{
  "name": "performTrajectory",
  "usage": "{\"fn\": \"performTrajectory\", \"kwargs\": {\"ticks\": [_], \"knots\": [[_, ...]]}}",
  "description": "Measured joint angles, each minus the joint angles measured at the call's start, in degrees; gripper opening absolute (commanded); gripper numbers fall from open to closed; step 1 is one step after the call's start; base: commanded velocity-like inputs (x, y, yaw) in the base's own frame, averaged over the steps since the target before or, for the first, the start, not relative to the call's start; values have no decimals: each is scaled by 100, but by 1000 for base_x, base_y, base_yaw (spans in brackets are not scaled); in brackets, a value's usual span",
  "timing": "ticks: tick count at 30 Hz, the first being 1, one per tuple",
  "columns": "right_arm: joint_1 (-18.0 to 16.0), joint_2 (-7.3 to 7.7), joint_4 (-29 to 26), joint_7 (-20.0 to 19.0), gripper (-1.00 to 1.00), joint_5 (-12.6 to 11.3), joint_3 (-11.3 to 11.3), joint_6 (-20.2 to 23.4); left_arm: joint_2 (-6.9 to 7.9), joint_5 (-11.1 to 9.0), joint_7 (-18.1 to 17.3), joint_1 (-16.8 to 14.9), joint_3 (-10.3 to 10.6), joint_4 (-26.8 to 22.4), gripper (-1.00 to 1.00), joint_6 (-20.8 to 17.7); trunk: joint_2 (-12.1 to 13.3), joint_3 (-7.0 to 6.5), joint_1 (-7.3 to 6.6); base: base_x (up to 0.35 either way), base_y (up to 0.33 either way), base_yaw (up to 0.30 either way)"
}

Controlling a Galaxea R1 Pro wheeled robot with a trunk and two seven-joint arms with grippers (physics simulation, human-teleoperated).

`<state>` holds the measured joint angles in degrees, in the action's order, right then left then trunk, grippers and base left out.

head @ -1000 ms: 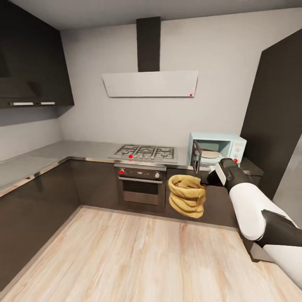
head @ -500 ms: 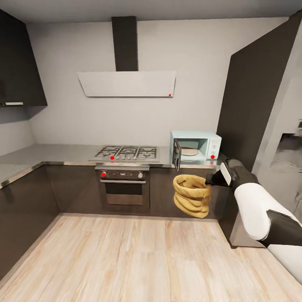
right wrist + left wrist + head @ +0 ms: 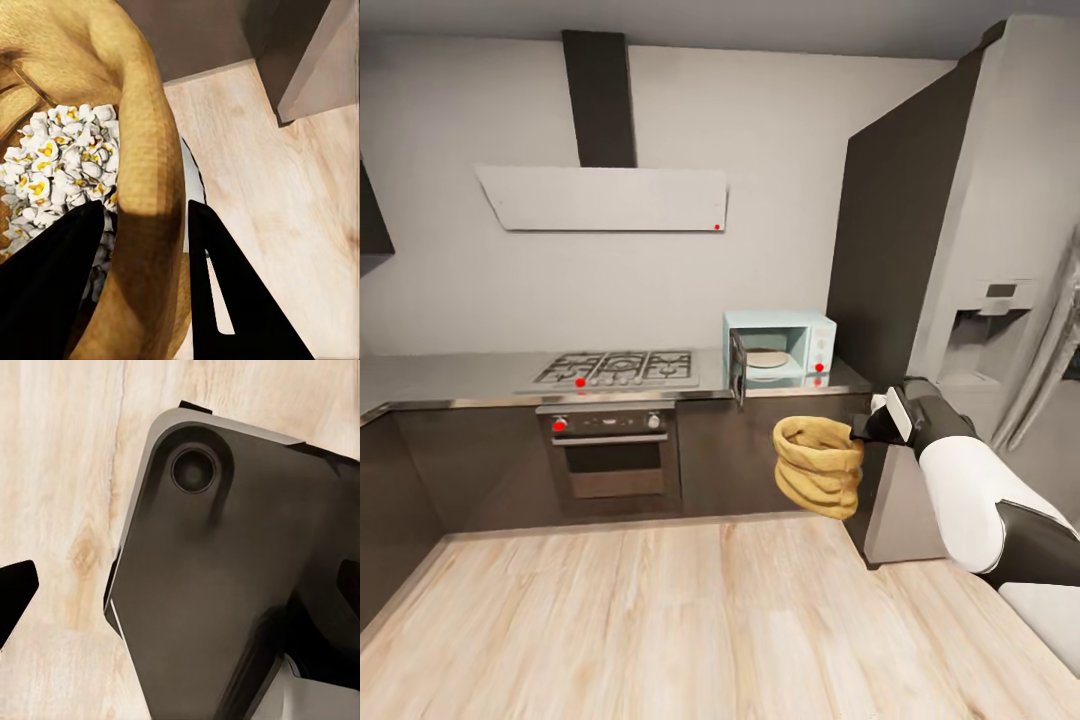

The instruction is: In the kitchen, take the popcorn bag from the countertop, put it into the microwave, and heat it until the popcorn is cooked so the cooked popcorn ends up inside the bag.

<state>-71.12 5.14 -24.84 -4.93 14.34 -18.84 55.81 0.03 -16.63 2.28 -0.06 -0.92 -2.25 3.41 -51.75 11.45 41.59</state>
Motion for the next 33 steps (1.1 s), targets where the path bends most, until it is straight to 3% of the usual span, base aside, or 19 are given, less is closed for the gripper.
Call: {"fn": "performTrajectory", "kwargs": {"ticks": [33], "knots": [[-1, -1, -145, 0, -100, 45, 8, -10, -11, 56, -2, 1, 17, 1, 100, -8, -2, 0, -3, 287, -106, -14]]}}
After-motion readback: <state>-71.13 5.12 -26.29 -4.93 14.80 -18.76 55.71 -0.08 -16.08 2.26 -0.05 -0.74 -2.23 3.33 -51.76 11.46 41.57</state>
